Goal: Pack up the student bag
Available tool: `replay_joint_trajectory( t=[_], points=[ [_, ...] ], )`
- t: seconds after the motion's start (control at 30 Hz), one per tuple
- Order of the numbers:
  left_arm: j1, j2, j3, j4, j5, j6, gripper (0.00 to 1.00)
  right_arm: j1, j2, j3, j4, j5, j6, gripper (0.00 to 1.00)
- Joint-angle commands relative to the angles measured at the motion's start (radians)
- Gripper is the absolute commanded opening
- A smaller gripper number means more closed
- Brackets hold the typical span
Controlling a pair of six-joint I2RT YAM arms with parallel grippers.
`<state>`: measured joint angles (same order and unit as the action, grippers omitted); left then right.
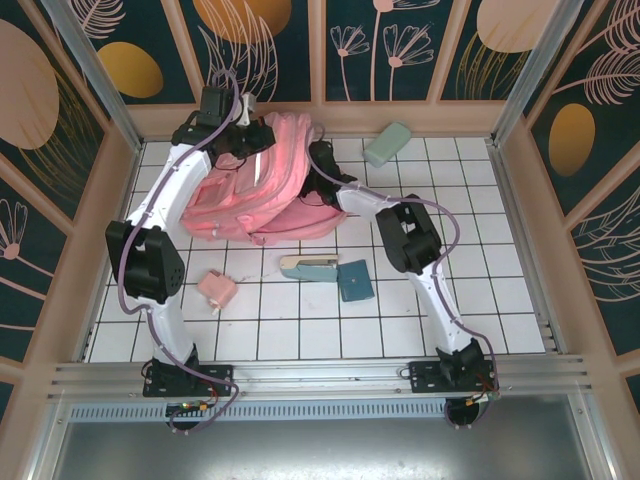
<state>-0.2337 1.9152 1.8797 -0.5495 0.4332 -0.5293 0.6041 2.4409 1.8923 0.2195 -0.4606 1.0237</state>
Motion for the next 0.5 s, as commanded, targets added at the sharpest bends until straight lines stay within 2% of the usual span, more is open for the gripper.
replay_joint_trajectory(
  t=[0.0,0.23,0.47],
  points=[
    [0.021,-0.079,0.005,0.144,0.085,-0.020,0.00,-0.008,-0.135,-0.028,-0.045,0.021,-0.087,0.64],
    [0.043,-0.086,-0.023,0.175,0.123,-0.047,0.00,-0.034,-0.217,-0.158,-0.043,0.025,-0.106,0.69],
    [0.043,-0.100,-0.072,0.195,0.142,-0.049,0.00,-0.051,-0.388,-0.364,-0.051,0.069,-0.202,0.68]
  ],
)
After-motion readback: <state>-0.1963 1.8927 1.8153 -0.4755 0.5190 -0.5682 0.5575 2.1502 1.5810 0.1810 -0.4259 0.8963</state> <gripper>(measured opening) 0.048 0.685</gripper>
